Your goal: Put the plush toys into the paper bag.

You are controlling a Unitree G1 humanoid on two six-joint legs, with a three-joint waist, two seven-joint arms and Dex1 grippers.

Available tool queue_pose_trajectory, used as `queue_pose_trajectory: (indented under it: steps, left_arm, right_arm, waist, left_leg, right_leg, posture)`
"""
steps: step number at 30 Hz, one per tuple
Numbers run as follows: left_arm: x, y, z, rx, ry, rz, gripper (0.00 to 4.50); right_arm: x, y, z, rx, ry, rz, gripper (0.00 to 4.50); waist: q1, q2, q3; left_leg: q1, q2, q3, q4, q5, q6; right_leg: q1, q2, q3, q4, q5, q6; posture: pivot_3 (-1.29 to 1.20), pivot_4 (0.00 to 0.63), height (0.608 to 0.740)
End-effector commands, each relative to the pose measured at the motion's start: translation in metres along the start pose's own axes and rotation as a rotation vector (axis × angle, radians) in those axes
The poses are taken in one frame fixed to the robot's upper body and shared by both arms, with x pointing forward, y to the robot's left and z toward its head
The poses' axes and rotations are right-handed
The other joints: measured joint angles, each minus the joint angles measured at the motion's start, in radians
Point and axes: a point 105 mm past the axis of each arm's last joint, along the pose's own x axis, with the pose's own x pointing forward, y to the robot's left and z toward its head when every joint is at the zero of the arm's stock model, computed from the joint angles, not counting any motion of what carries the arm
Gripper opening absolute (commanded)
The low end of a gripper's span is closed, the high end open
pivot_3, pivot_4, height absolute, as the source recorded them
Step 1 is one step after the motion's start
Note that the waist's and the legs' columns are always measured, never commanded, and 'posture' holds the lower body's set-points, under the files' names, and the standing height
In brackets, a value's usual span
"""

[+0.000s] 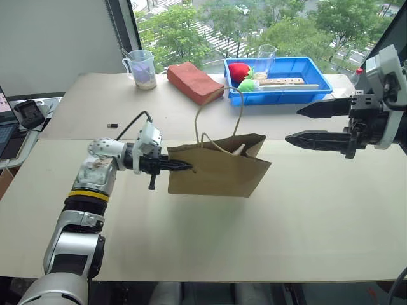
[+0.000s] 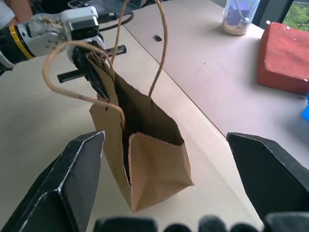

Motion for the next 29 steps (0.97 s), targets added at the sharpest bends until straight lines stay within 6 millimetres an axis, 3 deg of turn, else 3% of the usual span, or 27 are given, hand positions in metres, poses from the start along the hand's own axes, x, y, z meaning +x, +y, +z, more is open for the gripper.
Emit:
queue_pose_trajectory:
  steps: [1, 4, 7, 9, 12, 13, 16, 21, 26, 29]
  left_arm:
    - [-0.001, 0.001, -0.001, 0.03, -0.001, 0.026, 0.01]
    - [-0.008, 0.006, 0.004, 0.039, -0.002, 0.066, 0.86]
    - [-0.023, 0.005, 0.015, 0.043, 0.021, 0.088, 2.4]
    - [-0.032, 0.001, 0.026, 0.049, 0.031, 0.103, 2.98]
    - [-0.058, -0.003, 0.058, 0.07, 0.07, 0.192, 4.25]
    - [-0.063, -0.004, 0.064, 0.073, 0.084, 0.215, 4.45]
    - [-0.081, -0.006, 0.096, 0.083, 0.12, 0.305, 4.45]
    - [-0.096, -0.007, 0.121, 0.11, 0.173, 0.373, 4.45]
    - [-0.104, -0.004, 0.124, 0.129, 0.203, 0.397, 4.45]
    - [-0.102, -0.005, 0.125, 0.135, 0.196, 0.381, 4.45]
  right_arm:
    - [0.002, 0.007, 0.011, -0.069, -0.013, 0.021, 4.5]
    - [0.005, 0.007, 0.011, -0.076, -0.009, 0.021, 4.5]
    - [0.003, 0.003, 0.008, -0.089, -0.005, 0.006, 4.5]
    - [0.0, -0.001, 0.006, -0.101, 0.0, -0.012, 4.5]
    - [-0.01, -0.002, 0.01, -0.123, -0.011, -0.025, 4.5]
    - [-0.012, -0.003, 0.011, -0.129, -0.015, -0.028, 4.5]
    - [-0.017, -0.001, 0.024, -0.147, -0.056, -0.034, 4.5]
    - [-0.021, 0.007, 0.048, -0.154, -0.146, -0.017, 4.5]
    - [-0.017, 0.021, 0.065, -0.145, -0.214, 0.048, 4.5]
    - [-0.013, 0.024, 0.064, -0.143, -0.208, 0.06, 4.5]
  waist:
    - [-0.001, 0.0, 0.0]
    - [0.0, 0.0, 0.0]
    - [0.0, 0.0, 0.0]
    - [-0.001, 0.0, 0.0]
    - [-0.001, 0.0, 0.0]
    - [-0.002, 0.0, 0.0]
    - [0.0, 0.001, 0.0]
    - [0.001, 0.001, 0.001]
    - [-0.001, 0.001, 0.001]
    - [-0.001, 0.001, 0.001]
  left_leg:
    - [0.0, 0.0, 0.0, 0.0, 0.0, 0.0]
    - [-0.001, 0.0, 0.0, 0.0, 0.0, 0.0]
    - [-0.001, 0.0, 0.0, 0.0, 0.0, 0.0]
    - [-0.002, 0.0, 0.0, 0.0, 0.0, 0.0]
    - [-0.003, 0.0, 0.0, 0.0, 0.0, 0.0]
    - [-0.005, 0.0, 0.0, 0.0, 0.0, 0.0]
    - [-0.006, 0.0, 0.0, 0.0, 0.0, 0.0]
    - [-0.007, 0.0, 0.0, 0.0, 0.0, -0.001]
    - [-0.006, 0.001, 0.0, 0.0, 0.0, -0.001]
    - [-0.009, 0.0, 0.0, 0.0, 0.0, -0.001]
  right_leg:
    - [0.0, 0.0, 0.0, 0.0, 0.0, 0.0]
    - [-0.001, 0.0, 0.0, 0.0, 0.0, 0.0]
    - [-0.001, 0.0, 0.0, 0.0, 0.0, 0.0]
    - [-0.001, 0.0, 0.0, 0.001, 0.0, 0.0]
    - [-0.003, 0.0, 0.0, 0.002, 0.0, 0.0]
    - [-0.005, 0.0, 0.0, 0.002, 0.0, 0.0]
    - [-0.007, 0.0, 0.0, 0.002, 0.0, 0.0]
    - [-0.007, 0.0, 0.0, 0.001, 0.0, 0.0]
    - [-0.008, 0.0, 0.0, 0.001, 0.0, 0.0]
    - [-0.011, 0.0, 0.0, 0.003, 0.0, 0.0]
  posture:
    - [0.0, 0.15, 0.74]
    - [0.0, 0.15, 0.74]
    - [0.0, 0.15, 0.74]
    - [0.0, 0.15, 0.74]
    - [0.0, 0.15, 0.74]
    - [0.0, 0.15, 0.74]
    - [0.0, 0.15, 0.74]
    - [0.0, 0.15, 0.74]
    - [0.0, 0.15, 0.74]
    - [0.0, 0.15, 0.74]
